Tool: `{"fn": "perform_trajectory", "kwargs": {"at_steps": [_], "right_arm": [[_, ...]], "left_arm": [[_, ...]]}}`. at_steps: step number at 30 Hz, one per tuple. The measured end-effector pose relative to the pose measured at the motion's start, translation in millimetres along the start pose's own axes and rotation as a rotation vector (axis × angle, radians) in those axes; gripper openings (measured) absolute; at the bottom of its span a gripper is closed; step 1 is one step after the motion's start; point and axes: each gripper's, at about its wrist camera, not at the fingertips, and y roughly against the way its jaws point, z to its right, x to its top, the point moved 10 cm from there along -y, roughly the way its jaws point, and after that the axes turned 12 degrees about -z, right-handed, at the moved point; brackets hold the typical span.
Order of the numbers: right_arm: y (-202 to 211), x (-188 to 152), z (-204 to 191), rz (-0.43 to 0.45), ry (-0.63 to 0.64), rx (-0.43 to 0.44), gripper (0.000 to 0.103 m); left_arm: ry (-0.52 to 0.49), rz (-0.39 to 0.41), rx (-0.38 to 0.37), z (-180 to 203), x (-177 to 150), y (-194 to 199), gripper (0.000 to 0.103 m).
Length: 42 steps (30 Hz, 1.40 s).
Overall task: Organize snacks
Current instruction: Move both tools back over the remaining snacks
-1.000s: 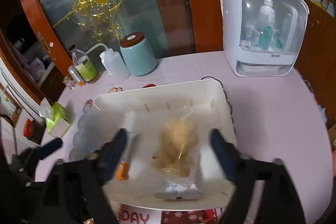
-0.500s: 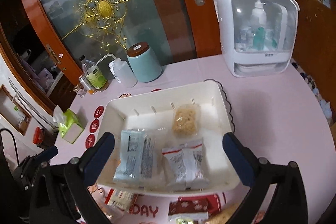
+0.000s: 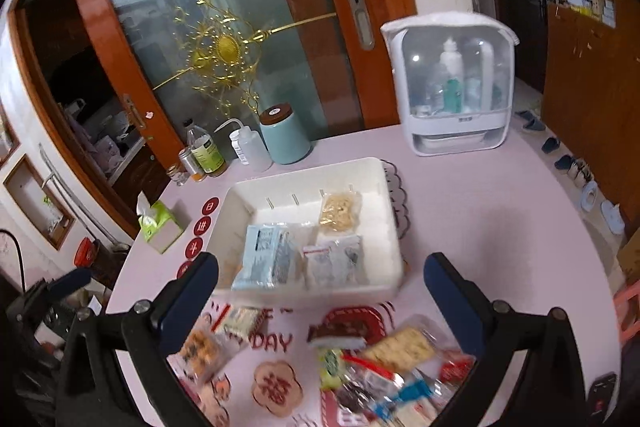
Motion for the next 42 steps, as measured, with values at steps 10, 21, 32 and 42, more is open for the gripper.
{"fn": "perform_trajectory", "kwargs": {"at_steps": [10,21,32,42], "right_arm": [[53.7,-65.6,25.8,-0.013,0.060,-0.067,0.103],[5.8,-163.1,54.8,-0.167,-0.025,-0.069,0.103],[-64.5,-232.0,80.1,-0.320,-0.206,-0.059,0.095],[-104.4,-251.4,87.2,-0.388,-0.269,-0.084,0.094]], "left_arm": [[-0.009,0.011,-0.010,14.3,-61.3,39.3,0.103],[0.030,-0.014,0.053,8.7,-127.1,8.9,0.103],[0.170,-0.187,0.032,2.2,-199.6,-90.9,0.103],[0.151,-0.298,0.090,12.1,-239.7,-144.0,0.103]]}}
